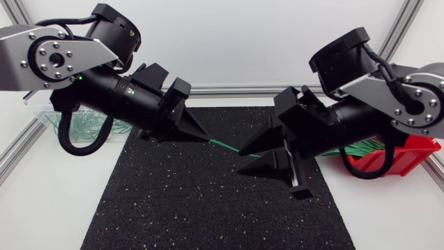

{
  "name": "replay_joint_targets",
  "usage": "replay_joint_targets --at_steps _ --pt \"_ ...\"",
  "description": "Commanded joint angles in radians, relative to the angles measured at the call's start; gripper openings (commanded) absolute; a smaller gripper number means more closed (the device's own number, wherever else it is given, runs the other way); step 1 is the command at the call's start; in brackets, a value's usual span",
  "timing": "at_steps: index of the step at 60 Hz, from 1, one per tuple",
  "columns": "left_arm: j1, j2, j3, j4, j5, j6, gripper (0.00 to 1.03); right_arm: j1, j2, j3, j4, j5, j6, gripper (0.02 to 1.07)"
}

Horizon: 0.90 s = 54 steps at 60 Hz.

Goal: Take a green cable tie from the red box, thread the tail through the head to close it, then place it in the transparent bin on the left.

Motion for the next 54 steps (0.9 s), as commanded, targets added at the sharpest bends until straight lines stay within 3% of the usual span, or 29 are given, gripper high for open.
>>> replay_joint_targets --at_steps 1,10,32,54 --pt "-0.023 0.009 0.014 -0.034 0.008 0.096 0.04 -0.04 0.079 0.078 -0.086 -0.075 -0.108 0.57" --pt "-0.066 -0.011 0.001 -0.092 0.008 0.211 0.04 -0.063 0.179 0.179 -0.252 -0.16 -0.25 0.57" --pt "-0.149 -0.021 0.007 -0.178 0.008 0.356 0.04 -0.025 0.253 0.196 -0.365 -0.205 -0.418 0.56" --pt "-0.181 -0.005 0.037 -0.184 0.01 0.359 0.04 0.004 0.285 0.179 -0.393 -0.211 -0.489 0.3"
